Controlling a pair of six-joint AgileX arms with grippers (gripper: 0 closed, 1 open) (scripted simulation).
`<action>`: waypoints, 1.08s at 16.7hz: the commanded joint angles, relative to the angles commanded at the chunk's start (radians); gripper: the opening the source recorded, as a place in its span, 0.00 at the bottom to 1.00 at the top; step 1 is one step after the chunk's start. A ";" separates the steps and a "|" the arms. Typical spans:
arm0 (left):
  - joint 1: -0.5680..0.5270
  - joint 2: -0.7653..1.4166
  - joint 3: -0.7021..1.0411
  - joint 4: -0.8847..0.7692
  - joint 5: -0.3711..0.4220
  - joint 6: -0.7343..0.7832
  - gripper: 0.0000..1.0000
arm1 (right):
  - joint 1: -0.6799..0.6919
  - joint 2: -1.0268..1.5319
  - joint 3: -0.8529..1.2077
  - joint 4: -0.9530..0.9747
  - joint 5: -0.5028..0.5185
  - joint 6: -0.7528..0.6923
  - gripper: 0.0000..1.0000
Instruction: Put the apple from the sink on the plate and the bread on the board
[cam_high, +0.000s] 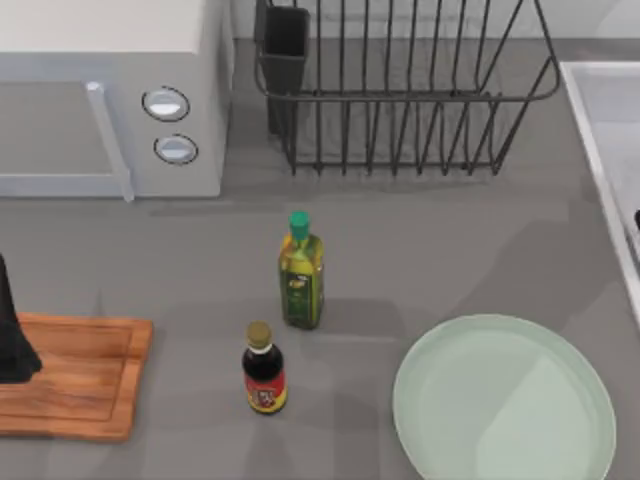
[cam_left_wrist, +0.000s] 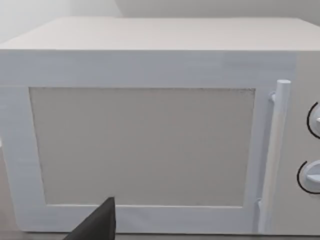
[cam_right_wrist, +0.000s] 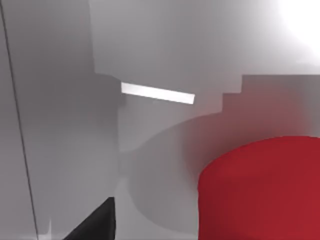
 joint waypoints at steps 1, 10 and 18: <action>0.000 0.000 0.000 0.000 0.000 0.000 1.00 | 0.000 0.008 -0.007 0.011 0.000 0.000 1.00; 0.000 0.000 0.000 0.000 0.000 0.000 1.00 | 0.000 0.009 -0.008 0.012 0.000 0.000 0.62; 0.000 0.000 0.000 0.000 0.000 0.000 1.00 | 0.000 0.009 -0.008 0.012 0.000 0.000 0.02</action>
